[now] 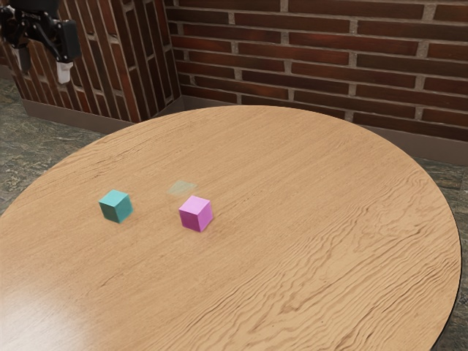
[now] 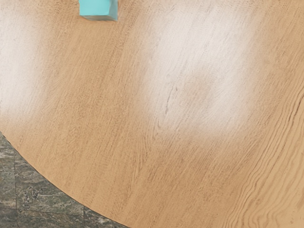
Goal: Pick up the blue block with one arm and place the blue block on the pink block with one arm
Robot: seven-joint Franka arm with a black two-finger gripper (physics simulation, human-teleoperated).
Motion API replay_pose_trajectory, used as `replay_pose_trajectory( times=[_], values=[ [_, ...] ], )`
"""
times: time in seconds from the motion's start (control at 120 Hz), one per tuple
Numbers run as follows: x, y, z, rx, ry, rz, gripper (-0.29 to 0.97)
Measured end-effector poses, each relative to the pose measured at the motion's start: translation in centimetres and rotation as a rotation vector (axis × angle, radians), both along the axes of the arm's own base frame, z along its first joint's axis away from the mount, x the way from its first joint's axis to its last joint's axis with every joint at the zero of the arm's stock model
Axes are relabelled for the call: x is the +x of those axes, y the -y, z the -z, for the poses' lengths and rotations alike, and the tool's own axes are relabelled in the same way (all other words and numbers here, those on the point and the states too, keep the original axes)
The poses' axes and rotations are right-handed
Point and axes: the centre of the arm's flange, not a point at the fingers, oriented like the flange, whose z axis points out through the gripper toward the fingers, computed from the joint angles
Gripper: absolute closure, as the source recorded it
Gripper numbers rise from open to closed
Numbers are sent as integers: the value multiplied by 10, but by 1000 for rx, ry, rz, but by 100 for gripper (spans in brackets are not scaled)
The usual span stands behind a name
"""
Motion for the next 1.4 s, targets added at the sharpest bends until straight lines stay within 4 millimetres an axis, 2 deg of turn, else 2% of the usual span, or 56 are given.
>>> replay_pose_trajectory(
  times=[0.167,0.35,0.392,0.475,0.525,0.633,0.725,0.85,0.958,1.167,1.292,1.4],
  values=[
    [26,6,15,20,40,33,0],
    [40,14,32,66,39,65,0],
    [45,15,49,80,11,76,0],
    [58,17,100,106,-59,103,0],
    [62,17,122,122,-80,117,0],
    [71,16,148,143,-78,140,0],
    [76,9,157,152,-55,146,0],
    [79,-13,172,137,-33,127,0],
    [78,-39,199,107,-30,97,0],
    [71,-95,241,78,-1,23,0],
    [61,-131,274,66,5,-32,0],
    [53,-166,292,75,19,-86,0]
  ],
)
